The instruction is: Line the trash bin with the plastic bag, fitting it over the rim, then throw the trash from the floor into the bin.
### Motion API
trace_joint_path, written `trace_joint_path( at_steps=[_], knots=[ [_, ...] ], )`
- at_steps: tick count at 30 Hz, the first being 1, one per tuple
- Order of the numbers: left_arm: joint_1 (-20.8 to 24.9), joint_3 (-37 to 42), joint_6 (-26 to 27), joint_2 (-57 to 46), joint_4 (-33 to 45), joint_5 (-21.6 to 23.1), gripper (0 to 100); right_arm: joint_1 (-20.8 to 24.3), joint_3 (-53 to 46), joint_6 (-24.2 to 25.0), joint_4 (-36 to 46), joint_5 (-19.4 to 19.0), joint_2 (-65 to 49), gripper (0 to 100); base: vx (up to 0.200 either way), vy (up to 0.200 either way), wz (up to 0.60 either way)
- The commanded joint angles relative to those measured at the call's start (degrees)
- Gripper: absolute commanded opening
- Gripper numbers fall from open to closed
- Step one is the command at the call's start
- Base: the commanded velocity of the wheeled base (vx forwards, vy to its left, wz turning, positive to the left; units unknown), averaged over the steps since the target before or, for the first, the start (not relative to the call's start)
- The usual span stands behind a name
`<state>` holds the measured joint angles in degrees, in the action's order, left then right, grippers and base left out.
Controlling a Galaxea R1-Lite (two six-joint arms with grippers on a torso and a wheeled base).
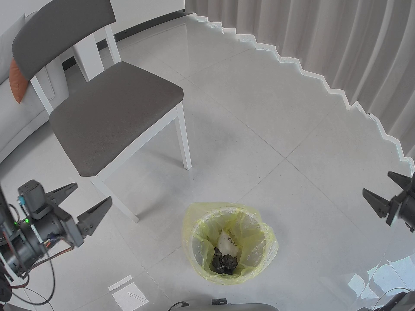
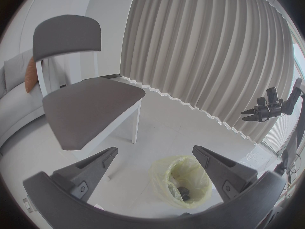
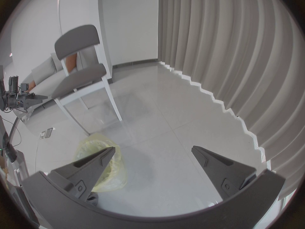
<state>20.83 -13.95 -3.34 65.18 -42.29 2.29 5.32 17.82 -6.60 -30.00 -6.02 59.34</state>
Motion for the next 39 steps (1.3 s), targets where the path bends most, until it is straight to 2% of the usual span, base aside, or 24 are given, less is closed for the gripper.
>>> trace_joint_path(
  at_steps=[1,3,6,9,13,15,20,28,30,33,38,39],
  knots=[
    [-12.57,3.22,-0.44,-42.6,26.91,3.68,100,-5.84,-10.09,5.98,16.38,-1.71,-42.21,100,0.0,0.0,0.0],
    [-16.26,3.49,-2.55,-48.57,32.09,5.88,100,-6.55,-7.45,7.3,26.4,-4.7,-51.08,100,0.0,0.0,0.0],
    [-19.6,4.37,-6.68,-52.7,33.59,8.87,100,-6.28,-5.61,8.44,34.66,-5.93,-56.62,100,0.0,0.0,0.0],
    [-21.71,4.98,-7.91,-56.66,34.2,10.45,100,-5.49,-6.05,8.62,37.91,-5.93,-58.9,100,0.0,0.0,0.0],
    [-22.33,4.54,-7.82,-61.93,39.48,10.01,100,-5.4,-8.24,10.2,37.91,-5.76,-58.99,100,0.0,0.0,0.0],
    [-21.62,4.81,-7.21,-63.69,42.11,7.29,100,-5.4,-11.76,10.2,36.5,-5.49,-58.99,100,0.0,0.0,0.0],
    [-21.71,6.3,-6.77,-63.78,42.03,3.33,100,-5.4,-17.82,10.37,24.55,-5.14,-59.08,100,0.0,0.0,0.0],
    [-21.71,9.38,-4.39,-63.69,42.2,-1.5,100,-5.4,-17.82,8.09,25.17,-0.66,-59.08,100,0.0,0.0,0.0],
    [-21.62,12.36,-1.85,-63.78,42.29,-5.54,100,-5.4,-17.82,7.65,25.25,1.01,-59.08,100,0.0,0.0,0.0],
    [-21.19,12.45,-2.02,-64.92,42.38,-9.24,100,-5.4,-17.82,6.95,25.17,1.28,-58.99,100,0.0,0.0,0.0],
    [-20.92,12.72,-1.49,-65.01,42.46,-9.76,100,-5.4,-17.82,6.51,25.52,1.45,-59.08,100,0.0,0.0,0.0],
    [-20.92,12.72,-0.79,-65.01,42.55,-9.41,100,-5.4,-17.82,5.01,25.61,1.45,-59.08,100,0.0,0.0,0.0]
  ],
)
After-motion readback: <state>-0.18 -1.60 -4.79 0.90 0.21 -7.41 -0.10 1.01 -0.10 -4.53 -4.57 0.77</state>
